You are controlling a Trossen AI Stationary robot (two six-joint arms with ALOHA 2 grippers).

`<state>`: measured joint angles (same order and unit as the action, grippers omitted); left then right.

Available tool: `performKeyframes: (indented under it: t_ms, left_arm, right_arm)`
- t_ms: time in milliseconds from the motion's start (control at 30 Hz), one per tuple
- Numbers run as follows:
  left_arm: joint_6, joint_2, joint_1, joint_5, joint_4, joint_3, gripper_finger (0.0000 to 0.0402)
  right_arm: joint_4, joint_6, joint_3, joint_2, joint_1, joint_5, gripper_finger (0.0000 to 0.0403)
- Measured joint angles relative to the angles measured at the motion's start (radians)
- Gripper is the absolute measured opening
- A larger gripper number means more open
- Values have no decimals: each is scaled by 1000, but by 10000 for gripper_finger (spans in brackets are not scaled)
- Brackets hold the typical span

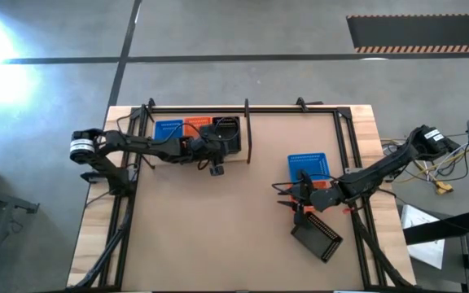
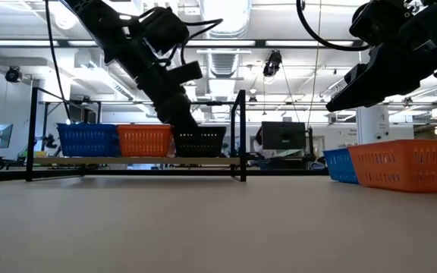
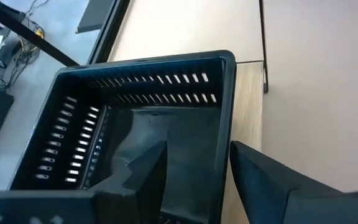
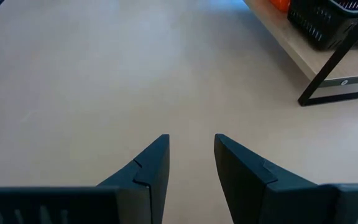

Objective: Stack baskets on shelf by color
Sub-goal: Stack the top black basket on top of the other black basket on the shelf, then stack the black basket on top of the stacked black baskets on the shelf

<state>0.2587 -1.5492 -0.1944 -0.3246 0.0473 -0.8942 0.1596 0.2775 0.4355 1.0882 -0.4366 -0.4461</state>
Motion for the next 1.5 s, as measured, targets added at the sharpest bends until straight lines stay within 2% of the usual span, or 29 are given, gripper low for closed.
performKeyframes:
  t_ms: [300, 467, 600, 733, 867, 1000, 1100, 1267, 1500]
  left_arm:
    - [-17, 96, 68, 2, 78, -40, 160]
    - [-27, 166, 197, 1, 76, -49, 160]
    - [-132, 178, 339, -54, 66, -48, 160]
    - [-249, 139, 479, -180, 61, -41, 160]
    - [-331, 50, 586, -326, -18, -36, 160]
    - [-332, -60, 647, -396, -137, -38, 160]
    - [-366, -123, 667, -448, -206, -41, 160]
    - [-410, -139, 698, -504, -204, -55, 160]
    - [-402, -72, 732, -539, -190, -50, 160]
  right_arm:
    - [-19, -7, 0, -18, 0, 0, 118]
    - [-95, 33, 0, -65, -20, 10, 118]
    - [-179, 75, 31, -92, -92, 113, 118]
    - [-256, 116, 105, -74, -201, 189, 112]
    - [-460, 285, 202, -16, -303, 257, 99]
    - [-678, 483, 278, 81, -373, 275, 76]
    - [-745, 540, 308, 169, -381, 290, 54]
    - [-731, 441, 369, 302, -326, 297, 14]
    - [-667, 122, 542, 460, -129, 281, 9]
